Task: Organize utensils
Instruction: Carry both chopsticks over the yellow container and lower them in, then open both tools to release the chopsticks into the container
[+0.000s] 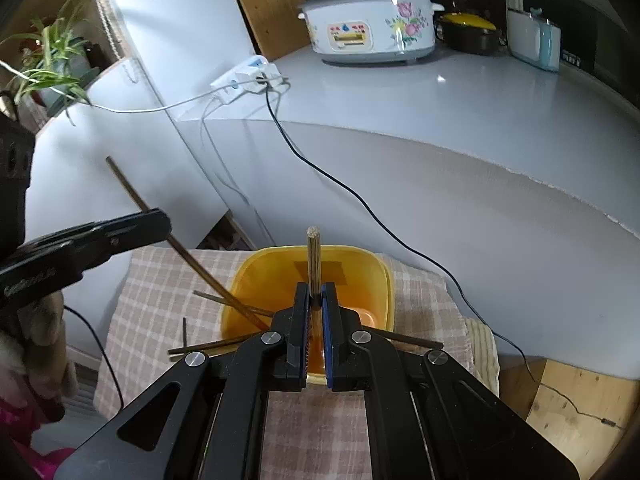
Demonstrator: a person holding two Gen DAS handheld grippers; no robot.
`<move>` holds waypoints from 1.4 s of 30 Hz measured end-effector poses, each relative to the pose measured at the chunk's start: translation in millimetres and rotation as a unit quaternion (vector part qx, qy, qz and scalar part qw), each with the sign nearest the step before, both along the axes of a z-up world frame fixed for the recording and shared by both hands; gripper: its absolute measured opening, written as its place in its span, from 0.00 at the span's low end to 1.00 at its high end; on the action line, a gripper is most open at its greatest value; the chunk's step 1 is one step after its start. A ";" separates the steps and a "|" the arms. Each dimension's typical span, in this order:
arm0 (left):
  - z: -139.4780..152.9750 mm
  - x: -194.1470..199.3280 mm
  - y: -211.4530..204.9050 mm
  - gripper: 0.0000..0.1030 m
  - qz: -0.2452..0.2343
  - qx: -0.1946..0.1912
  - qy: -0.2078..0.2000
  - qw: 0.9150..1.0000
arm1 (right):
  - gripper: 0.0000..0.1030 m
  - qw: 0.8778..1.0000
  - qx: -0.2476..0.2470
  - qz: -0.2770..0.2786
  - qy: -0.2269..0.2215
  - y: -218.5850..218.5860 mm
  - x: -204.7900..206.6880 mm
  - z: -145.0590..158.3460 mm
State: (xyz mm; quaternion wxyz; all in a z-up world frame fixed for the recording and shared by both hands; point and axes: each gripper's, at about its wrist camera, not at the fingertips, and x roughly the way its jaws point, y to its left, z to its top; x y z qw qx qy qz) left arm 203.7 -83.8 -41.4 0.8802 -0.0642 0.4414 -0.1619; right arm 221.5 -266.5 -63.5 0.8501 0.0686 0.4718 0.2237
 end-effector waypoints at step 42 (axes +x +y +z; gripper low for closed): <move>-13.3 -12.7 1.8 0.24 0.009 -0.001 0.027 1.000 | 0.29 0.998 -0.002 -0.042 0.043 0.0 16.1 -24.8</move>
